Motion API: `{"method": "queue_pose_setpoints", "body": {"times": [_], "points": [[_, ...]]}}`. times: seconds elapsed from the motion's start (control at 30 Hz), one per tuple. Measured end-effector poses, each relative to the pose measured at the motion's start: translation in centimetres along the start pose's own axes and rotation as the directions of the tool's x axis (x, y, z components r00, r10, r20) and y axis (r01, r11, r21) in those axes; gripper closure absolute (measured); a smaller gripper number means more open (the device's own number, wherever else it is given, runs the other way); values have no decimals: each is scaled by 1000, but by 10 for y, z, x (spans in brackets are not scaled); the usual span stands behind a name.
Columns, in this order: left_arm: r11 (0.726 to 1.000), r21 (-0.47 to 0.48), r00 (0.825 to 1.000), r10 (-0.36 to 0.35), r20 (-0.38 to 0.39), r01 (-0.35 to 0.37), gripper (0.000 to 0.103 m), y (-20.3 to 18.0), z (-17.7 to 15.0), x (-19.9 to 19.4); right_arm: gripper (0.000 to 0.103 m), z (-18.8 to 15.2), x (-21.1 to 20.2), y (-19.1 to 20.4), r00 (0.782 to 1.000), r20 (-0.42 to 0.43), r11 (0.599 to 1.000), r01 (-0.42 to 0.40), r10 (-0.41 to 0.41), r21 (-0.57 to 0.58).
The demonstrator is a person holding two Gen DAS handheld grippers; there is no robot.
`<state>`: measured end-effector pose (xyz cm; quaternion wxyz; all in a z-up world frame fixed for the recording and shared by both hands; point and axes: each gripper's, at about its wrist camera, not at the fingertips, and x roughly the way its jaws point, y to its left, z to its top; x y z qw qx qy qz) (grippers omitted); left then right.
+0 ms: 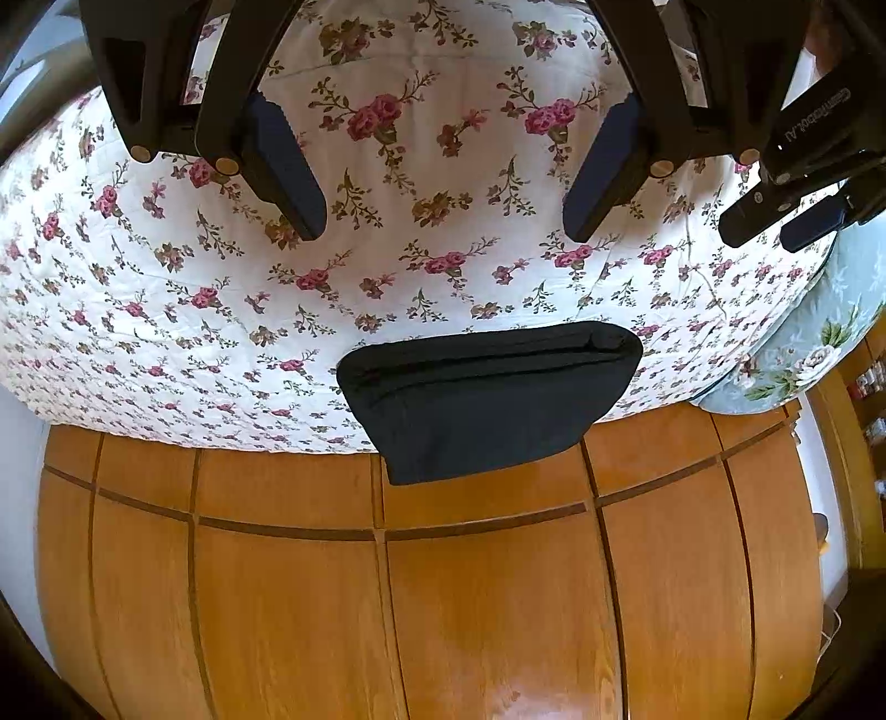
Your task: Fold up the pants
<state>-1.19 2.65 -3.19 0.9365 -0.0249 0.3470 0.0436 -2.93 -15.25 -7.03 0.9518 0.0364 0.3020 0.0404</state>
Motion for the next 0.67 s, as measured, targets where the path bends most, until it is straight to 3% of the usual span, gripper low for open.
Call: {"method": "queue_pose_setpoints", "body": {"times": [0.4, 0.67], "points": [[999, -26, 1000, -23, -14, 22, 33, 1, 1, -2, 15, 0, -1, -1, 1000, 1, 1000, -7, 7, -2], [1000, -1, 1000, 1, -25, -1, 38, -1, -2, -1, 15, -1, 0, 0, 1000, -4, 1000, -10, 10, 8]]}}
